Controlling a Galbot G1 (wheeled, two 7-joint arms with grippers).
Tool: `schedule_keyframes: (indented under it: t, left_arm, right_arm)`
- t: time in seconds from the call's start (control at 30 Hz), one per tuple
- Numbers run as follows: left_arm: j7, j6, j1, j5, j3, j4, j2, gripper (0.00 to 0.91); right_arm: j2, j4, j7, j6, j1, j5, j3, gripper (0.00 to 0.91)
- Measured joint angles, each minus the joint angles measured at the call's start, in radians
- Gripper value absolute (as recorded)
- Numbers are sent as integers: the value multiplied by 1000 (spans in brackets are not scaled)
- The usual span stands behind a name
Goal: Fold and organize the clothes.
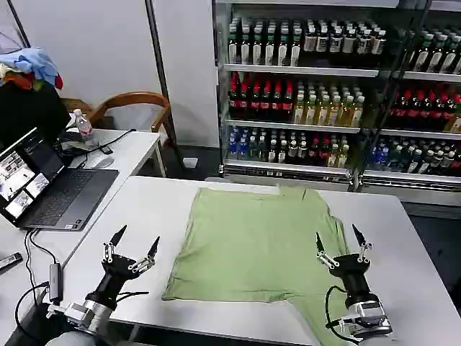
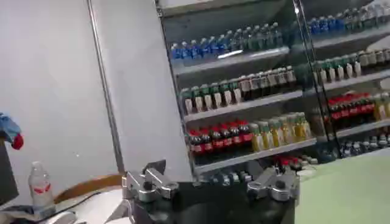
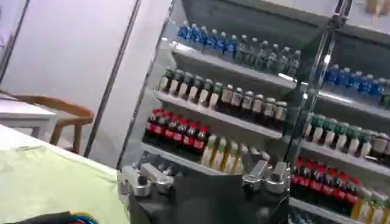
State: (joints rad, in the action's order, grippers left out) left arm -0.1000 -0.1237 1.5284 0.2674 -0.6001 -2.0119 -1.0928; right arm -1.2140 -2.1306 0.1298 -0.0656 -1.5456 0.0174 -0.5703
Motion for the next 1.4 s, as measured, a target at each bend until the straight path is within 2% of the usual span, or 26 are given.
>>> schedule_keyframes:
  t: [0.3, 0.63, 0.97, 1.4]
  left_arm:
    - [32, 73, 53, 69, 4, -56, 32, 907]
    - [144, 285, 136, 144, 75, -161, 62, 907]
    - [262, 458, 151, 230, 136, -214, 62, 907]
    - [384, 574, 116, 309, 194, -195, 63, 907]
  right_arm:
    - [83, -51, 14, -24, -113, 93, -26, 907]
    - [148, -101, 19, -49, -296, 164, -47, 907]
    - [160, -96, -31, -82, -444, 212, -66, 907]
    - [137, -70, -77, -90, -521, 240, -97, 907]
